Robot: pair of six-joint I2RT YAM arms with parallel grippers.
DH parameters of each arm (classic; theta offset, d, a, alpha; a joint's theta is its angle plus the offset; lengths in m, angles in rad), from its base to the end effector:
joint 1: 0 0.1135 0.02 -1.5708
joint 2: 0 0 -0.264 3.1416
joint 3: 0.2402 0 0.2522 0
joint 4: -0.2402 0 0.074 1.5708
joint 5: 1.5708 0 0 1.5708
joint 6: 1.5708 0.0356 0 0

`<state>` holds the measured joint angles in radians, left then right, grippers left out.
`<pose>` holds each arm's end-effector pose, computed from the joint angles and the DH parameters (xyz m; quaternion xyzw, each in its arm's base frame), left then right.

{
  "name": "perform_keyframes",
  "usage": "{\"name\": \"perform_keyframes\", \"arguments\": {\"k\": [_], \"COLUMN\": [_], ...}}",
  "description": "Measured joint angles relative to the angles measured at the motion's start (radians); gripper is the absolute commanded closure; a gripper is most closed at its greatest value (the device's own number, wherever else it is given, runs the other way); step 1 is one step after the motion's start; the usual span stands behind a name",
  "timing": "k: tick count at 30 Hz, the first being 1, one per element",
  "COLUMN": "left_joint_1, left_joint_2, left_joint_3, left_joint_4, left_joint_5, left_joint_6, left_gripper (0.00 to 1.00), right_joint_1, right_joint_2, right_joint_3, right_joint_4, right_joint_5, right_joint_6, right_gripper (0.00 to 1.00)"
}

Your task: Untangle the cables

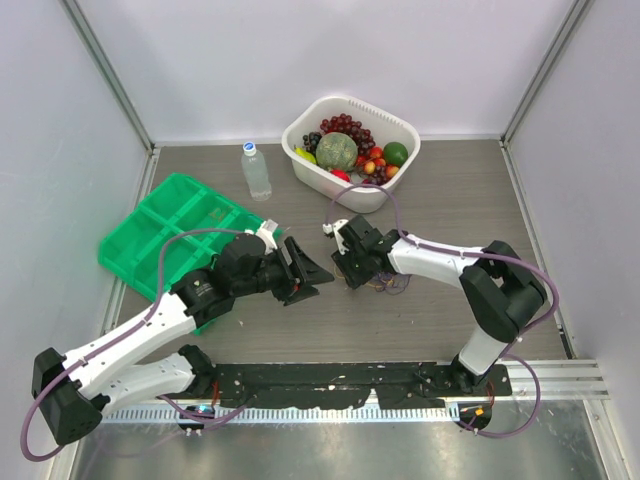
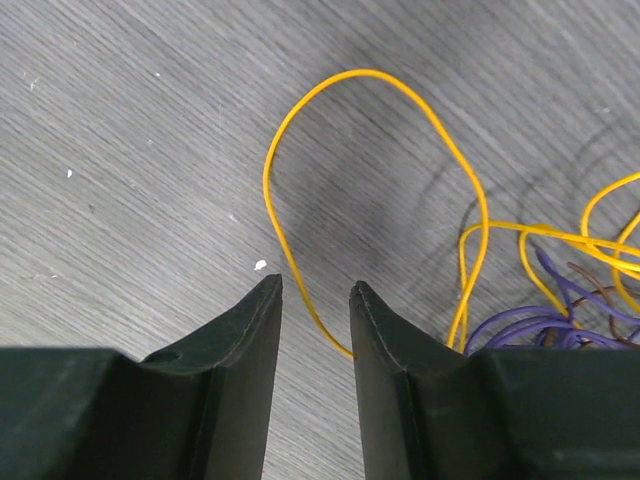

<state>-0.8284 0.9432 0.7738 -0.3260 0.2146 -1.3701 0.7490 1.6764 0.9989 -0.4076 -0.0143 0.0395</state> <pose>0.1379 -0.1615 0.2933 -0.1756 0.8375 -0.4954 0.1494 0.2395 0.2233 0.1723 -0.3388 0.9096 0.0988 0.2194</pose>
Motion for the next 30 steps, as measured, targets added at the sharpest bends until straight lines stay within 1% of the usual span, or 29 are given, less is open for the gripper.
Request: {"name": "perform_keyframes", "arguments": {"k": [2, 3, 4, 5, 7, 10, 12, 16, 21, 23, 26, 30], "left_joint_1": [0.002, 0.003, 0.004, 0.004, 0.005, 0.008, 0.013, 0.024, 0.028, 0.029, 0.029, 0.03], "left_joint_2": [0.0, 0.0, 0.0, -0.001, -0.006, -0.03, -0.061, -0.13, -0.181, -0.187, -0.175, -0.093], "left_joint_3": [0.002, 0.005, 0.008, 0.008, 0.009, 0.009, 0.009, 0.02, 0.057, 0.076, 0.125, 0.291], "left_joint_4": [-0.006, -0.011, -0.016, -0.019, -0.03, -0.048, -0.054, -0.057, -0.043, -0.016, 0.027, 0.047], "left_joint_5": [0.004, 0.006, 0.006, 0.007, 0.006, 0.005, 0.0, -0.024, -0.034, -0.027, 0.0, 0.055], "left_joint_6": [0.01, 0.015, 0.018, 0.02, 0.021, 0.026, 0.033, 0.051, 0.09, 0.11, 0.152, 0.225], "left_gripper": [0.34, 0.34, 0.34, 0.34, 0.34, 0.33, 0.32, 0.32, 0.35, 0.34, 0.33, 0.36], "right_joint_1": [0.0, 0.0, 0.001, 0.002, 0.005, 0.01, 0.011, 0.015, 0.014, 0.015, 0.015, 0.015], "right_joint_2": [0.0, 0.0, 0.002, 0.004, 0.006, 0.001, -0.018, -0.121, -0.318, -0.402, -0.521, -0.586], "right_joint_3": [-0.008, -0.012, -0.014, -0.015, -0.014, 0.023, 0.103, 0.369, 0.662, 0.699, 0.679, 0.602], "right_joint_4": [0.006, 0.01, 0.011, 0.01, 0.008, -0.045, -0.117, -0.225, -0.25, -0.23, -0.203, -0.137], "right_joint_5": [-0.009, -0.01, -0.011, -0.012, -0.01, -0.01, -0.003, 0.053, 0.092, 0.09, 0.077, 0.035], "right_joint_6": [0.005, 0.008, 0.011, 0.014, 0.024, 0.07, 0.111, 0.193, 0.234, 0.25, 0.293, 0.387], "right_gripper": [0.69, 0.74, 0.78, 0.86, 0.99, 0.99, 0.99, 0.99, 0.99, 0.99, 0.99, 0.99]}}
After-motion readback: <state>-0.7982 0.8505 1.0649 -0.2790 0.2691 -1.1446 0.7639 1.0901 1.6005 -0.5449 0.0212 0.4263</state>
